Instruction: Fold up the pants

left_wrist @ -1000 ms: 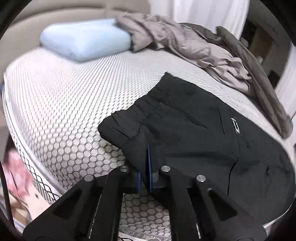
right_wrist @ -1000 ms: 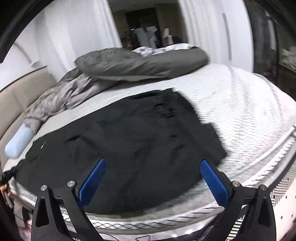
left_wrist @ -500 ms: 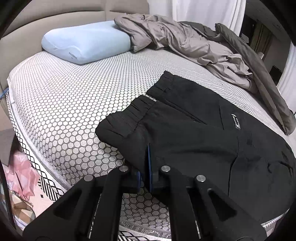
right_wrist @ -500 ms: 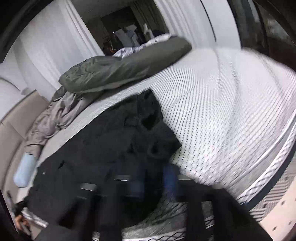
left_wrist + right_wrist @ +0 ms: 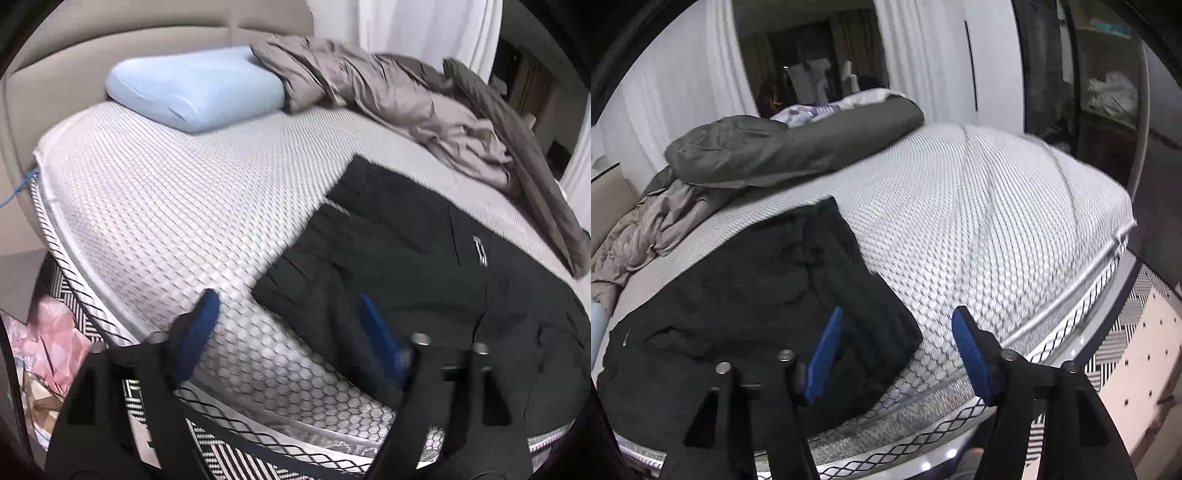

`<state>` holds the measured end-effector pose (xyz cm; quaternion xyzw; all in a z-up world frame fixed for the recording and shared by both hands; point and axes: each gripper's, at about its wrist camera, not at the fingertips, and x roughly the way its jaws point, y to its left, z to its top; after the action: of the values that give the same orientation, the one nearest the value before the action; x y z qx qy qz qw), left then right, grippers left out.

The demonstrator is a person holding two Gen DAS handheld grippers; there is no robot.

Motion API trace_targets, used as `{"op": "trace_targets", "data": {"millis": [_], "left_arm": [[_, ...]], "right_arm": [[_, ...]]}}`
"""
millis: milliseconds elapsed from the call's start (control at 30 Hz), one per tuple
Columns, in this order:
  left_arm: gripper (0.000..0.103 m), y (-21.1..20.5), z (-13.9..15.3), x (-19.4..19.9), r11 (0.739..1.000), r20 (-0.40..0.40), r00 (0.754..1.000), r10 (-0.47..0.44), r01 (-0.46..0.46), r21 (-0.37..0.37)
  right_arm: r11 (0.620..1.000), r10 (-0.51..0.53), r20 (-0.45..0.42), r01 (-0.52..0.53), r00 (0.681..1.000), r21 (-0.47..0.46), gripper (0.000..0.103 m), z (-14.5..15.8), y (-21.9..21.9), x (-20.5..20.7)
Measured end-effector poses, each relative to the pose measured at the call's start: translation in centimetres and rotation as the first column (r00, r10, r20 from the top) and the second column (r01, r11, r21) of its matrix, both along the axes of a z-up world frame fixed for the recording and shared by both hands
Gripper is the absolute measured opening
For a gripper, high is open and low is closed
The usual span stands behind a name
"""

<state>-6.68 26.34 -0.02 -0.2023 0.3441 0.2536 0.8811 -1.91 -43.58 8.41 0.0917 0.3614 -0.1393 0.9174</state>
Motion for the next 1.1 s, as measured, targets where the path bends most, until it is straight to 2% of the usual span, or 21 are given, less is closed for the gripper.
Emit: {"op": "trace_targets", "data": {"millis": [67,100,200,367,467,533,600,633,733,800,967,1033,1100], "left_arm": [[0.083,1.1,0.8,0.0,0.999,0.033,0.999,-0.005,0.007,-0.031],[0.088,1.3,1.1,0.7,0.997,0.052,0.998,-0.024,0.027,-0.069],[0.102,1.7,1.5,3.5,0.983,0.083,0.995,-0.062,0.075,-0.165],[0.102,0.1,1.6,10.6,0.952,0.086,0.982,-0.168,0.184,-0.245],[0.1,-0.7,-0.3,15.7,0.941,0.009,0.985,-0.17,0.165,-0.296],[0.085,-1.1,-1.9,18.3,0.931,-0.083,0.98,-0.182,0.145,-0.334],[0.068,-1.7,-2.9,19.7,0.944,-0.142,0.974,-0.176,0.126,-0.304],[0.065,-2.0,-3.2,20.3,0.954,-0.172,0.97,-0.171,0.12,-0.274],[0.06,-2.7,-3.2,21.2,0.964,-0.214,0.962,-0.171,0.118,-0.239],[0.056,-2.8,-3.3,21.6,0.966,-0.226,0.96,-0.165,0.111,-0.234],[0.025,-2.5,-2.8,21.9,0.973,-0.242,0.961,-0.131,0.079,-0.215],[0.022,-2.3,-2.8,21.5,0.973,-0.241,0.961,-0.133,0.081,-0.215],[0.022,-1.0,-3.7,21.0,0.973,-0.238,0.963,-0.129,0.077,-0.217]], "right_arm": [[0.999,0.046,0.014,-0.046,0.999,0.006,0.091,0.9,0.6,0.2],[0.998,0.064,0.02,-0.064,0.998,0.002,0.094,1.3,1.1,0.5],[0.991,0.133,0.012,-0.133,0.991,-0.011,0.097,1.9,2.9,2.2],[0.977,0.207,-0.022,-0.206,0.978,0.046,0.097,1.6,4.3,6.4],[0.971,0.226,-0.041,-0.222,0.973,0.09,0.097,1.3,4.0,9.3],[0.969,0.227,-0.046,-0.221,0.973,0.107,0.097,1.4,3.3,11.1],[0.97,0.22,-0.059,-0.211,0.974,0.122,0.097,1.3,2.7,12.9],[0.968,0.221,-0.059,-0.211,0.973,0.138,0.095,1.3,2.1,13.8],[0.959,0.236,-0.082,-0.219,0.968,0.182,0.083,0.7,0.7,16.5],[0.954,0.256,-0.112,-0.232,0.96,0.187,0.083,0.0,0.1,18.7],[0.938,0.283,-0.147,-0.242,0.948,0.248,0.075,-2.4,-1.2,23.3],[0.949,0.287,-0.179,-0.253,0.941,0.19,0.071,-3.1,-0.8,24.5],[0.97,0.239,-0.182,-0.224,0.954,0.097,0.065,-3.0,-0.2,24.7]]}}
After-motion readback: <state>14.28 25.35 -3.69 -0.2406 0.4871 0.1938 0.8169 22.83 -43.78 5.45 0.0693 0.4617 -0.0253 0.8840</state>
